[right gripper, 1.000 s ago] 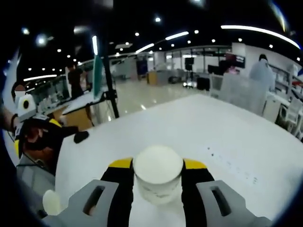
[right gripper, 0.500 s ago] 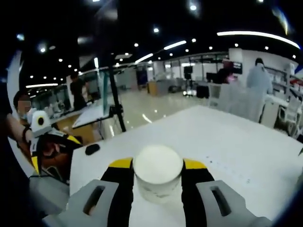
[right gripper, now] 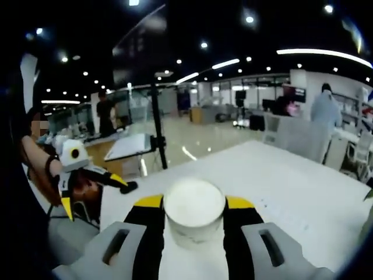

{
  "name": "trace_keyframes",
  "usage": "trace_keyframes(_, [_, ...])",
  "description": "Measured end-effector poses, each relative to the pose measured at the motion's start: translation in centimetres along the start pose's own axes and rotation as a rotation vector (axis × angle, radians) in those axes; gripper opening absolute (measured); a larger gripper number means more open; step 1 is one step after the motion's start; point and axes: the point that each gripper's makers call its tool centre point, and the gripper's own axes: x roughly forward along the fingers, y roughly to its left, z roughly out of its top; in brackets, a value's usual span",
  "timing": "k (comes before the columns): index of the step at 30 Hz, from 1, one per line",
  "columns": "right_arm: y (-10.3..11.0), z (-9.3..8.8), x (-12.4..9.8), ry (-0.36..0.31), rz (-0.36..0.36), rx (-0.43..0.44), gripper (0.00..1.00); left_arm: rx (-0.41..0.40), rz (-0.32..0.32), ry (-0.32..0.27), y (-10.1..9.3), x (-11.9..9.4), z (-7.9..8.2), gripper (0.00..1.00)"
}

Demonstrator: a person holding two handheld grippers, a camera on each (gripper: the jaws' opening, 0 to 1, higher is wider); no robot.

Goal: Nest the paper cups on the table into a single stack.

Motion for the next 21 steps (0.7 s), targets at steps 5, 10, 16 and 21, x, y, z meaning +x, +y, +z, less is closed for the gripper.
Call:
trace_keyframes(5, [0.9,0.4,-1.1,-0.025,-0.002,0.02,0.36,-0.009,-0.01,-0.011,-0.3,0.0,0.2,1.0])
trace_keyframes(10, [2.1,0.8,-2.3,-0.055,-0.003,0.041,0.36,-0.003,-0.023,-0.008,-0.6,0.0,0.2,1.0])
trace_keyframes(16, [3.5,1.4,-3.2,-0.089,0.003,0.063,0.36,0.001,-0.046,-0.006,-1.1,0.0,0.1,0.99])
trace_keyframes(21, [5.3,1.9,-3.8,-0.127,0.015,0.078,0.36,-0.001,-0.062,-0.009,-1.4,0.0,0.2,0.98])
